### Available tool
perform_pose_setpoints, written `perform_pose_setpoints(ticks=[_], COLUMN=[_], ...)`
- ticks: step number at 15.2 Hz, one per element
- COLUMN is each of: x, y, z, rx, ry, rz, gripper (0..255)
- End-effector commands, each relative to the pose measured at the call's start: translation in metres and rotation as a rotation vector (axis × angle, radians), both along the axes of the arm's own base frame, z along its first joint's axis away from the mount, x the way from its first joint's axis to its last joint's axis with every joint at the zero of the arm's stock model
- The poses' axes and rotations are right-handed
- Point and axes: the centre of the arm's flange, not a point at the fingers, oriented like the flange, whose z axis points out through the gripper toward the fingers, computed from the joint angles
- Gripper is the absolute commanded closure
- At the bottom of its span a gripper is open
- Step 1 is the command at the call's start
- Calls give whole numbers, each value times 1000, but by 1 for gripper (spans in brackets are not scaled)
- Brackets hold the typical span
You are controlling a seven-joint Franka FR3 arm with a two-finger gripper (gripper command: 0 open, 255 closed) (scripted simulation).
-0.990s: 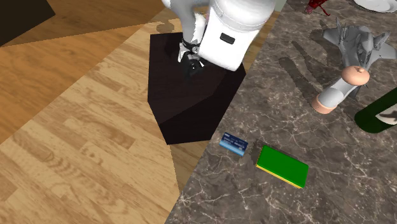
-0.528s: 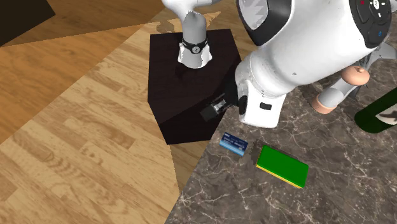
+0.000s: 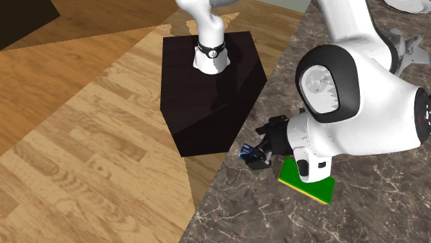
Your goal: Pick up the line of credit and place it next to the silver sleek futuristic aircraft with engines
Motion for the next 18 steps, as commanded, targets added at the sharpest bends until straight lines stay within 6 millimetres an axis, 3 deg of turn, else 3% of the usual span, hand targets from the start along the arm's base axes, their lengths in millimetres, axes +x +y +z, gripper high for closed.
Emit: perform_pose_setpoints(ticks=[1,9,16,17,18], x=[6,-7,-7,-7,-7], y=[17,-1,-1,-1,-1], z=[-22,-55,-55,-55,-55], rx=[-10,-10,-10,-10,-10], ry=[30,30,30,30,30], rz=[65,65,65,65,65], gripper=[0,0,0,255,255])
